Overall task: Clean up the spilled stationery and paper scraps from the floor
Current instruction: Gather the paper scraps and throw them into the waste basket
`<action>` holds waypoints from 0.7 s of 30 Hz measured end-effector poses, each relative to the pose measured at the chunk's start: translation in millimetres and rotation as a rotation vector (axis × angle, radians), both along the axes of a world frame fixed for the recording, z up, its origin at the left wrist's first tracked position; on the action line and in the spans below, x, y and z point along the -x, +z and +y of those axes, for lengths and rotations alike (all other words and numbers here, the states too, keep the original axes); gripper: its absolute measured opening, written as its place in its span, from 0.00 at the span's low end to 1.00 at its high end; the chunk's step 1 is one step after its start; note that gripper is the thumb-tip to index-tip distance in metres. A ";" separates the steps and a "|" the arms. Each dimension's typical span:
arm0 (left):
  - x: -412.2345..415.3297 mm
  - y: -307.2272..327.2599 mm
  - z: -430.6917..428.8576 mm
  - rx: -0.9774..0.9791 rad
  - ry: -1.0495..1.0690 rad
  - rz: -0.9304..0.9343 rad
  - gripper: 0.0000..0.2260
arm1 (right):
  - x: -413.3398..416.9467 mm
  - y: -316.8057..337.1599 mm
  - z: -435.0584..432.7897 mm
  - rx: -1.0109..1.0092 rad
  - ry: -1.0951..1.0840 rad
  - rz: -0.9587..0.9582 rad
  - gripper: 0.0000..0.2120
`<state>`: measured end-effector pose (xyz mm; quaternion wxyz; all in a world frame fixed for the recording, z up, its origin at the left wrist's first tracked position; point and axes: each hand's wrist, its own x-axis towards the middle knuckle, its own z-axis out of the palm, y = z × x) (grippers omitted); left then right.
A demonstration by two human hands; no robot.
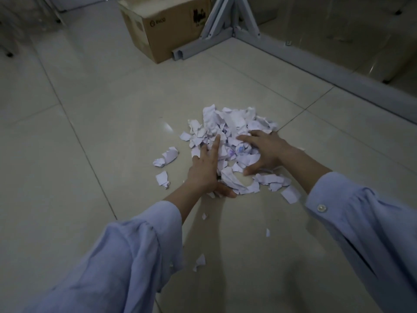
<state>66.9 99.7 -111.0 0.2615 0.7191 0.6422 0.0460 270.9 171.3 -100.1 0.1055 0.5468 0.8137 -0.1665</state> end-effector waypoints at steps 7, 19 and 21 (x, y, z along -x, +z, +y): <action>-0.5 1.6 -2.8 -0.039 -0.058 0.029 0.58 | -0.2 0.0 -26.2 -0.096 0.053 0.205 0.29; -24.3 -0.2 -29.4 -0.140 -0.001 -0.121 0.20 | 3.1 1.4 -88.5 -0.130 -0.201 0.432 0.12; -27.9 3.0 -31.3 -0.137 -0.006 -0.127 0.17 | 0.3 2.6 -97.2 -0.110 -0.271 0.497 0.12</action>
